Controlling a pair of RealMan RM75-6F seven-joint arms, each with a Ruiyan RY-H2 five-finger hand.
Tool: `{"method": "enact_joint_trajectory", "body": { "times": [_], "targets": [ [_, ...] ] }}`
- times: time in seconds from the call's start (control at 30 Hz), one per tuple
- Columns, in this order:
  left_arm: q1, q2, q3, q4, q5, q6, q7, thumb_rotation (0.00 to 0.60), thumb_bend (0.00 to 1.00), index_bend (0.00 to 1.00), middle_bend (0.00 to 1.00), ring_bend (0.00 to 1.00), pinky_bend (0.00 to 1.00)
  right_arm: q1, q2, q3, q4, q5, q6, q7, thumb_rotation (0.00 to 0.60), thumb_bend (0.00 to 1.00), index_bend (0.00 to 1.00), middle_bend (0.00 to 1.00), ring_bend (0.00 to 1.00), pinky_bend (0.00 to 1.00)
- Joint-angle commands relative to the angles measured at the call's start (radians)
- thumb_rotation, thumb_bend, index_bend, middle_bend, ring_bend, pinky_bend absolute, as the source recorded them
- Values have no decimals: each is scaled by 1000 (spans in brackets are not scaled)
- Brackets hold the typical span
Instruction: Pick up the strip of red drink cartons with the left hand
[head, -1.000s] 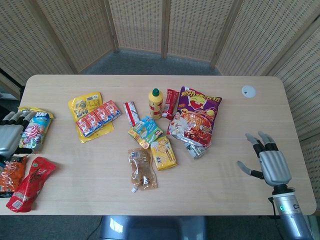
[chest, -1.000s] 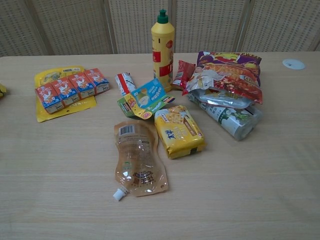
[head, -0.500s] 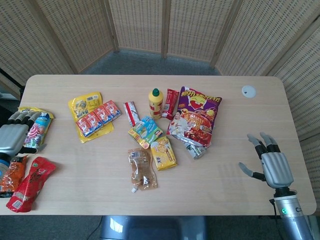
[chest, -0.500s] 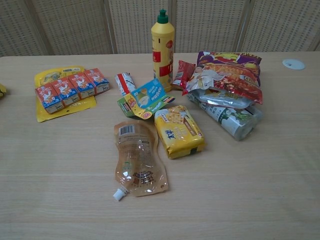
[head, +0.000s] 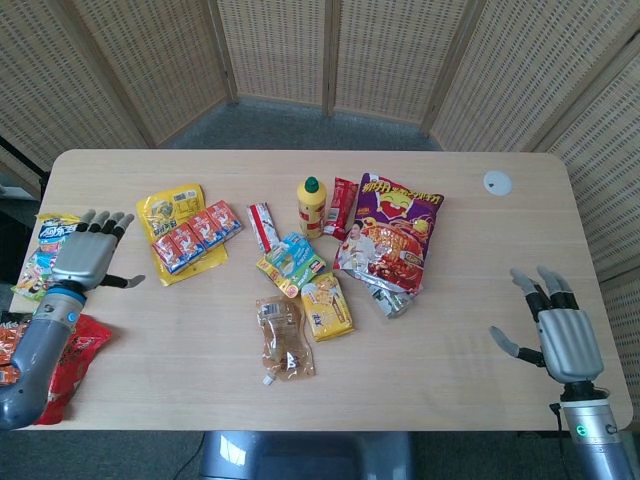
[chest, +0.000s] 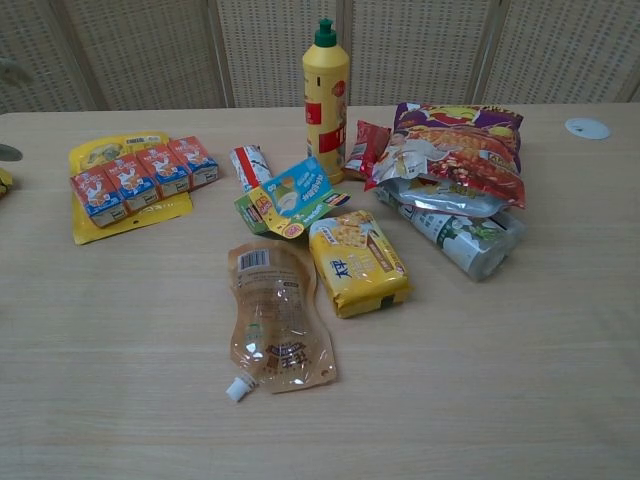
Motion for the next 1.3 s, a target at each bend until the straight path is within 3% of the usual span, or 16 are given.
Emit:
{"method": "enact_joint_trajectory", "body": {
  "times": [0.03,0.17,0.6,1.3],
  "targets": [
    [-69,-101,-11,79,-85,16,82,294,136,0,0,0,0,-13,11,0,-6,9,13,5,41,257,90,249,0,0],
    [-112,-179,-22,147,-131,14,118,253,74,0,0,0,0,-35,27,-4,-10,13,34,10,42,257,90,249,0,0],
    [-222,-343,-55,320,-342,-83,173,248,66,0,0,0,0,-83,70,-10,-23,16,76,29,41,257,91,249,0,0],
    [-316,-419,-22,481,-627,-194,238,242,66,0,0,0,0,-110,96,-2,-48,14,97,29,41,257,90,249,0,0]
  ]
}}
